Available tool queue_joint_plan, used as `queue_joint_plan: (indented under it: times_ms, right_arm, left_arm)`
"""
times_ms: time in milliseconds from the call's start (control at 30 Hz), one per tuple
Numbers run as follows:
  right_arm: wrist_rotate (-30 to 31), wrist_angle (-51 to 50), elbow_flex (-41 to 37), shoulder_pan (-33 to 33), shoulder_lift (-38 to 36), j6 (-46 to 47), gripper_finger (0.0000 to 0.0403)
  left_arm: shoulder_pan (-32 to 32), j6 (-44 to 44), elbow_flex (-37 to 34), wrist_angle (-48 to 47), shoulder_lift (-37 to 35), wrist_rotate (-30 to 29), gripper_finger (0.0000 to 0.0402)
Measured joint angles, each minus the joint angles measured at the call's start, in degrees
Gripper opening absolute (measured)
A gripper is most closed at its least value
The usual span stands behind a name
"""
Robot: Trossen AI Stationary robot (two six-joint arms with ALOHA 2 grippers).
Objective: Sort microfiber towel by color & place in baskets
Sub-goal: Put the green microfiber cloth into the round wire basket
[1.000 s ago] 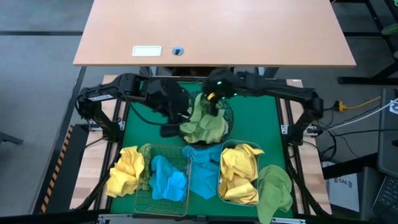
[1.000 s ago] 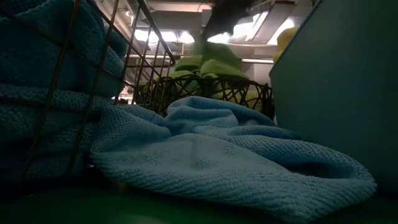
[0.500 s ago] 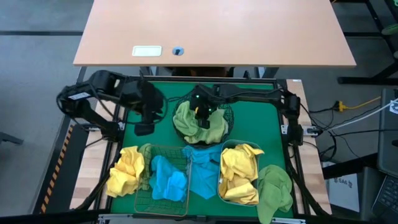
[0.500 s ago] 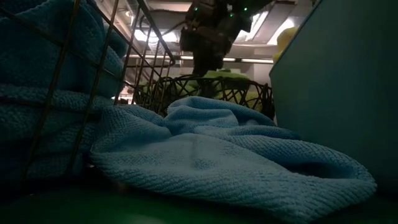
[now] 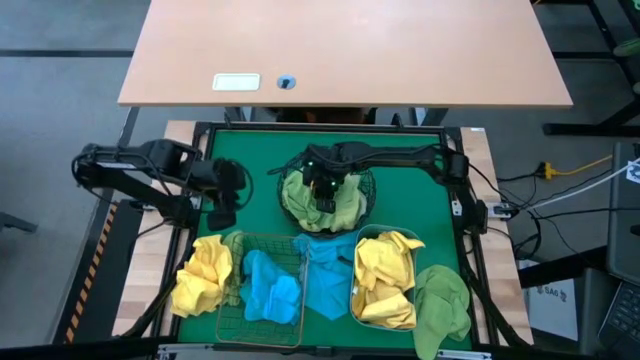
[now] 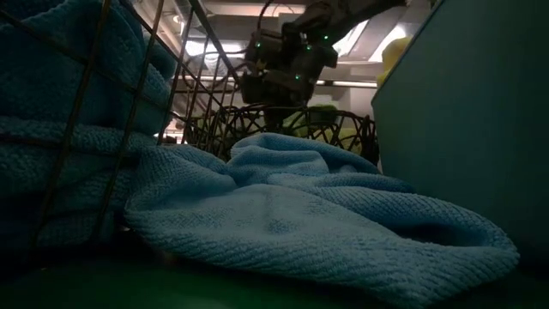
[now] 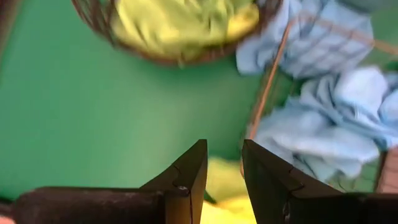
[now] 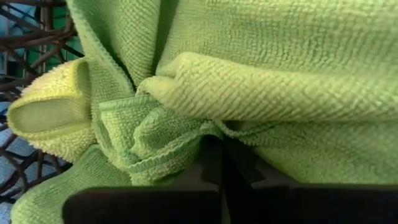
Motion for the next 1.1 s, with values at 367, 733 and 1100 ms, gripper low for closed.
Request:
queue_joint_plan:
  times_ms: [367,733,1100]
  right_arm:
    - [0.0,0.5,0.0,0.0,0.6,0.0,0.0017]
    - [0.1,0.5,-0.1,0.0,0.7,0.0,0.0021]
    - [0.1,0.6,-0.1,0.0,0.7,0.0,0.0021]
  left_arm:
    - [-2.4,-14.9,-15.9,0.6,-1.2,6.3,0.0096]
    - [-2.4,-15.1,-19.1,0.7,-1.2,6.3,0.0097]
    - [-2.6,-17.9,-19.1,0.7,-1.2,10.9,0.0160]
